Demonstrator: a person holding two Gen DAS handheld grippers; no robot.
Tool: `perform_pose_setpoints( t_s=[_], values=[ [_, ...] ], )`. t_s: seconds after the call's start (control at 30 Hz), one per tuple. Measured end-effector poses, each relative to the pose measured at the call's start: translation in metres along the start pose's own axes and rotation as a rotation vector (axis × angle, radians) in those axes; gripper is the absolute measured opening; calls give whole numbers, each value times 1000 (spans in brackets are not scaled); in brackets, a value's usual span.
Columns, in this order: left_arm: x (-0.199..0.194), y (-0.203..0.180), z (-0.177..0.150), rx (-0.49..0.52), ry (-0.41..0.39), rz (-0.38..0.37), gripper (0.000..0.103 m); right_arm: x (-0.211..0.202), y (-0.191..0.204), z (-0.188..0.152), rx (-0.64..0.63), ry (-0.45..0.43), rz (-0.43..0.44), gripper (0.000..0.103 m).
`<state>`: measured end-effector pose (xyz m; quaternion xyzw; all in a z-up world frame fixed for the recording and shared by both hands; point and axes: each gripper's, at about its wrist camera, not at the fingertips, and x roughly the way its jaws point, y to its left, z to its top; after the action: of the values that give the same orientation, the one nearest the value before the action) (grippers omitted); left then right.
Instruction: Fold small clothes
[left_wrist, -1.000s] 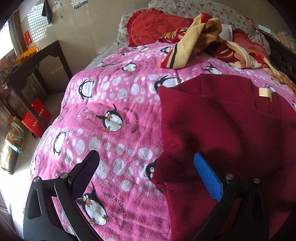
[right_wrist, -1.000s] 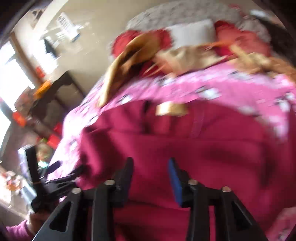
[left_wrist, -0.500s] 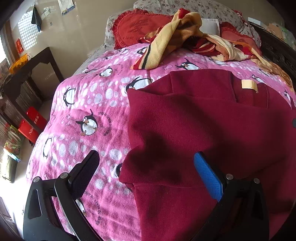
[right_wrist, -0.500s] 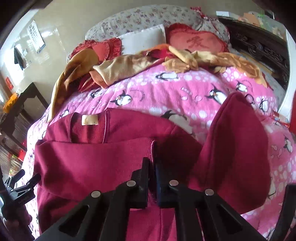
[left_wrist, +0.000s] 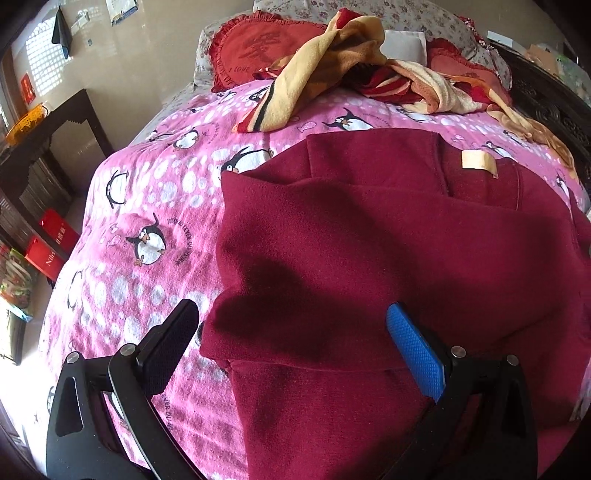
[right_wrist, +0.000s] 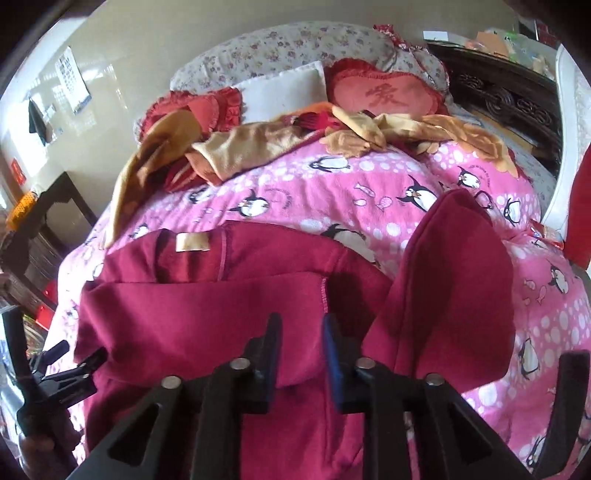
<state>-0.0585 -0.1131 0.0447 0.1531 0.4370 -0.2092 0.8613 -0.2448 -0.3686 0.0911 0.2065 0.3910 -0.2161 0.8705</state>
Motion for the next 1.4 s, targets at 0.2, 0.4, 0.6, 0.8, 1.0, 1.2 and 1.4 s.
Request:
perform_pose_setpoints(
  t_s=[0.2,0.4,0.6,0.8,1.0,1.2,1.4],
  values=[
    [10,-10,-4,18,22,13,102,22,22,-17,-57,70,35,28],
    [12,-16,-7,55,31,30,102,45,16,-24,-32,122,33,28],
    [-9,-13,-1,39,-9,-12,102,0,-10,-6,24,41,81,32],
    [-17,-24,0,55,-23,-31,102,-39,-71,14,125,-32,-28,42],
    [-11,-37,0,84,-6,-24,102,-39,-68,8,112,-24,-16,42],
    [-6,-40,1,92,1,-14,102,-20,-67,16,103,5,-25,42],
    [4,-39,2,83,22,-15,102,12,-79,46,125,51,-57,46]
  ],
)
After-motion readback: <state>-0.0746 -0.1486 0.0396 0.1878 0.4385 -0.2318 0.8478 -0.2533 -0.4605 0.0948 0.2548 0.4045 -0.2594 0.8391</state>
